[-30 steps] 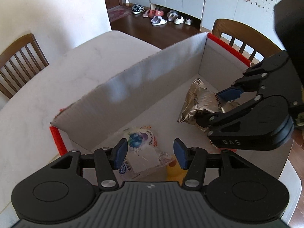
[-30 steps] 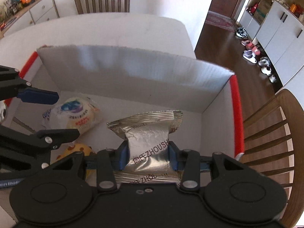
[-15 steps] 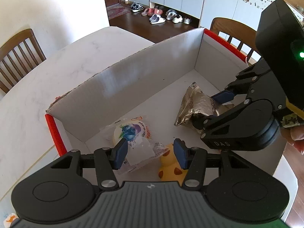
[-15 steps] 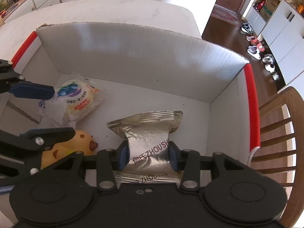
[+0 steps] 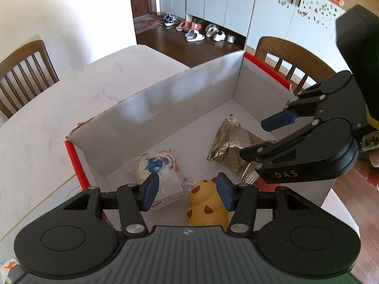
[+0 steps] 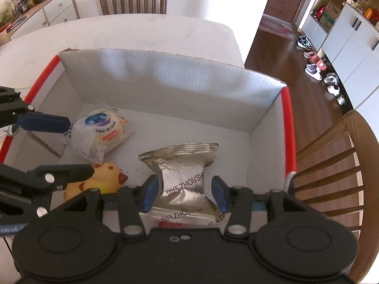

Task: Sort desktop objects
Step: 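Open both tools to release the foil bag and bread bag in the box, then withdraw both tools from the box back over the table items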

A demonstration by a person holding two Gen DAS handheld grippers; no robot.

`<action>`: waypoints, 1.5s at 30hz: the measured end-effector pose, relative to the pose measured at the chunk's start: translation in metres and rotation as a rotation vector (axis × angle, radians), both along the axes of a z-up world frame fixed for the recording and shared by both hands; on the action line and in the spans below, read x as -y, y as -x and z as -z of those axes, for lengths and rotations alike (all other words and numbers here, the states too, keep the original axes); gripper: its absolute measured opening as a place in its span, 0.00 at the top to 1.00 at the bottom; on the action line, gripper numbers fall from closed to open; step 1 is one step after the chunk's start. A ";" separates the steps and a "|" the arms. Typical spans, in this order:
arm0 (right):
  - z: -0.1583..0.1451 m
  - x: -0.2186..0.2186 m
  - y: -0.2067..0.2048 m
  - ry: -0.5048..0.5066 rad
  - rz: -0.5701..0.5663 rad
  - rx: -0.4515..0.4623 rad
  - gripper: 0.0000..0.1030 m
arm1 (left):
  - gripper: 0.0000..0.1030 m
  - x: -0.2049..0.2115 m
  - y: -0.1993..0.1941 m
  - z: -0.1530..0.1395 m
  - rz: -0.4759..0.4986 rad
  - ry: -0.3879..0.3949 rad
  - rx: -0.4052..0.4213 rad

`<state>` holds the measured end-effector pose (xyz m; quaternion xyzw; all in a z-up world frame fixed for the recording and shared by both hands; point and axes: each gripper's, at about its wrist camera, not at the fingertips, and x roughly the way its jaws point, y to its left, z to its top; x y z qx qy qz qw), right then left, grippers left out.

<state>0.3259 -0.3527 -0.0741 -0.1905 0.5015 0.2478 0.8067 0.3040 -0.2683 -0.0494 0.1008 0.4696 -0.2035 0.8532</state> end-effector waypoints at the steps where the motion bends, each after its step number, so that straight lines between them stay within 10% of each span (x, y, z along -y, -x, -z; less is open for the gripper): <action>1: -0.003 0.001 0.002 -0.002 -0.002 0.006 0.51 | 0.49 0.000 0.002 -0.001 -0.004 0.004 0.008; 45: -0.075 0.012 0.108 -0.163 -0.028 0.110 0.27 | 0.37 -0.047 0.096 -0.052 0.006 0.168 0.099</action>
